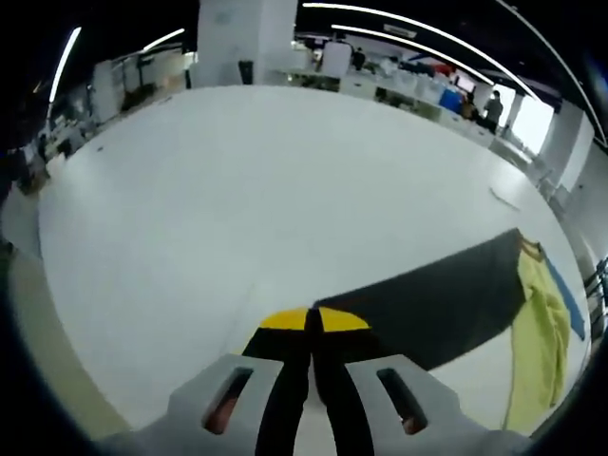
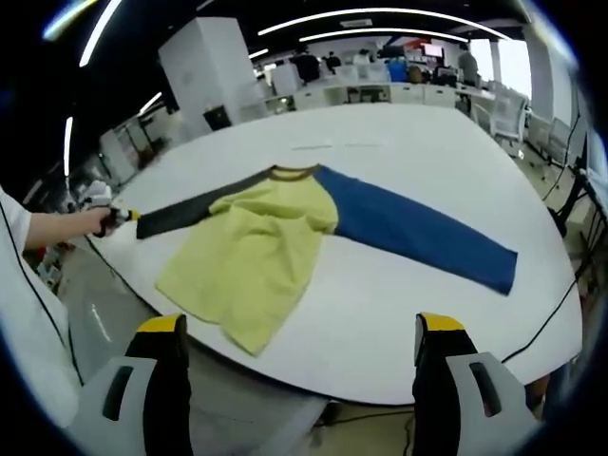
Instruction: Fold the garment on the visible template until the final outline fits inside the template.
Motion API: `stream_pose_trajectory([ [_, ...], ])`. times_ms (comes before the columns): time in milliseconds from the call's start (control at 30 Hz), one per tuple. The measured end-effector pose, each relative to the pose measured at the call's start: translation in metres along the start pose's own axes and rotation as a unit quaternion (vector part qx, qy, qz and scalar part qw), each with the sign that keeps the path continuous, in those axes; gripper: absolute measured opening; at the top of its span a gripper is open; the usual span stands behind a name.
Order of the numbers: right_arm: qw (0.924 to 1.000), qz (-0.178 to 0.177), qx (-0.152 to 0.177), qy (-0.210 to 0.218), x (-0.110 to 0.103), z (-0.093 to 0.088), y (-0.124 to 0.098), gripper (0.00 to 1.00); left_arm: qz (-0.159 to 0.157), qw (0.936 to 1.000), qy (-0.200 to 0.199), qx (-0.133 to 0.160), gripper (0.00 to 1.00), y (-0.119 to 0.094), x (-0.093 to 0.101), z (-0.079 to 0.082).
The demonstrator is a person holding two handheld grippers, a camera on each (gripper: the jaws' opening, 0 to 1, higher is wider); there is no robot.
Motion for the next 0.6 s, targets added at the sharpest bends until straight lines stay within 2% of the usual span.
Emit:
stream_pose_trajectory([
  [167,1.0000,0.000,-0.005,0.001,0.000,0.000,0.003,0.99,0.003,1.0000,0.006,-0.006,0.00,0.010,-0.004,0.002],
  [600,0.9999,0.001,-0.012,0.003,-0.002,0.001,0.008,0.99,0.007,0.9997,0.014,-0.020,0.00,0.017,-0.006,-0.001],
])
Point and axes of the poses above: the point that each gripper's makers call its tool centre point, and the gripper's own axes: y roughly forward along the fingers, x roughly to its right, z roughly out of its top, the point moved 4 cm from there along -y, roughly backward along the fingers, and after that the axes turned 9 degrees about -y, right-handed, at the moved point
